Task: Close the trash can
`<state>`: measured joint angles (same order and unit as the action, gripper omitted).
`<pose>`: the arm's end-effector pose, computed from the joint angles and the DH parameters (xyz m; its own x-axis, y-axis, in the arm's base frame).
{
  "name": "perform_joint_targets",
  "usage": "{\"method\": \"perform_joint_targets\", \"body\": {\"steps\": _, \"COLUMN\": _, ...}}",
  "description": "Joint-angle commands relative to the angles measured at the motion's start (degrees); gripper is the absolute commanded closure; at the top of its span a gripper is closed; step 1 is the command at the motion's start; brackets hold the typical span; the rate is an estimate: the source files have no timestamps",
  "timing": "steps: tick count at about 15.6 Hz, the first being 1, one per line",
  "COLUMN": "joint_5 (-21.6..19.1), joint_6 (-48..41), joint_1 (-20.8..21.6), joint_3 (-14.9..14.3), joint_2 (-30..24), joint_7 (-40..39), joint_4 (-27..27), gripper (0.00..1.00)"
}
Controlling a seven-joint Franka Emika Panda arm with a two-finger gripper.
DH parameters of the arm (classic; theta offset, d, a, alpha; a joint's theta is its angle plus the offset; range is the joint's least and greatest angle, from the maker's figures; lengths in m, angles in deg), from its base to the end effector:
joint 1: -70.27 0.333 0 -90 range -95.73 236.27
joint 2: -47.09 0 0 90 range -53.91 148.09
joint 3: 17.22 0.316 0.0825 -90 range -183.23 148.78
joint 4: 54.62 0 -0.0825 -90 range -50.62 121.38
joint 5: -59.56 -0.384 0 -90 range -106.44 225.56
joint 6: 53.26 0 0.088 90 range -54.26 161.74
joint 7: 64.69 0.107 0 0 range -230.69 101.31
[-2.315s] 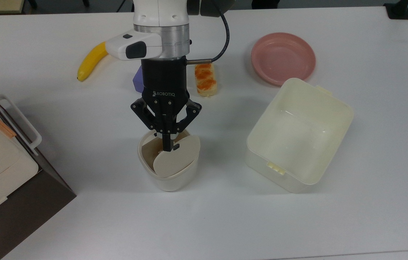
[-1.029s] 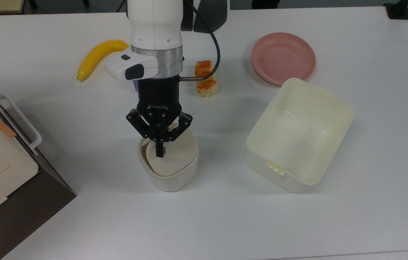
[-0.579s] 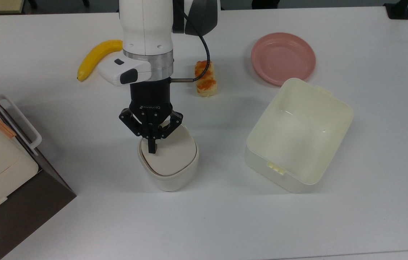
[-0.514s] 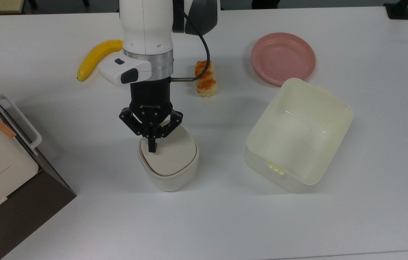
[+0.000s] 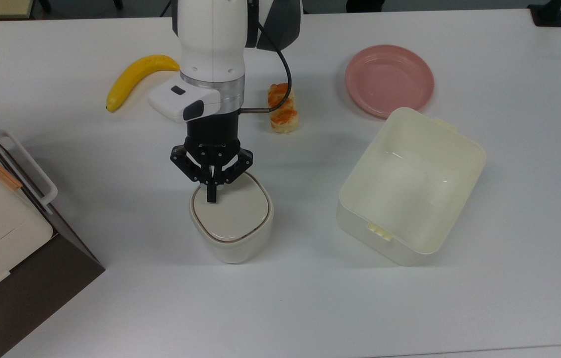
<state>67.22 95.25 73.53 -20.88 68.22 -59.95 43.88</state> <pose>0.6940 0.0029 0.4289 0.8741 0.0402 0.4841 -0.0091 -0.9950 0.0990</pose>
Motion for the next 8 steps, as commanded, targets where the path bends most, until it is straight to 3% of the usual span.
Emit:
{"method": "perform_joint_targets", "body": {"steps": 1, "joint_5": 3.40, "joint_6": -0.16, "joint_1": 0.87, "joint_3": -0.21, "joint_2": -2.33, "joint_7": -0.88, "joint_4": 5.11, "gripper": 1.00}}
{"method": "perform_joint_targets", "body": {"steps": 5, "joint_5": 4.64, "joint_6": -0.16, "joint_1": 1.92, "joint_3": -0.03, "joint_2": -2.06, "joint_7": -0.70, "joint_4": 6.26, "gripper": 1.00}}
{"method": "perform_joint_targets", "body": {"steps": 8, "joint_5": 7.88, "joint_6": -0.07, "joint_1": 2.10, "joint_3": 0.05, "joint_2": -1.45, "joint_7": 0.44, "joint_4": 7.84, "gripper": 1.00}}
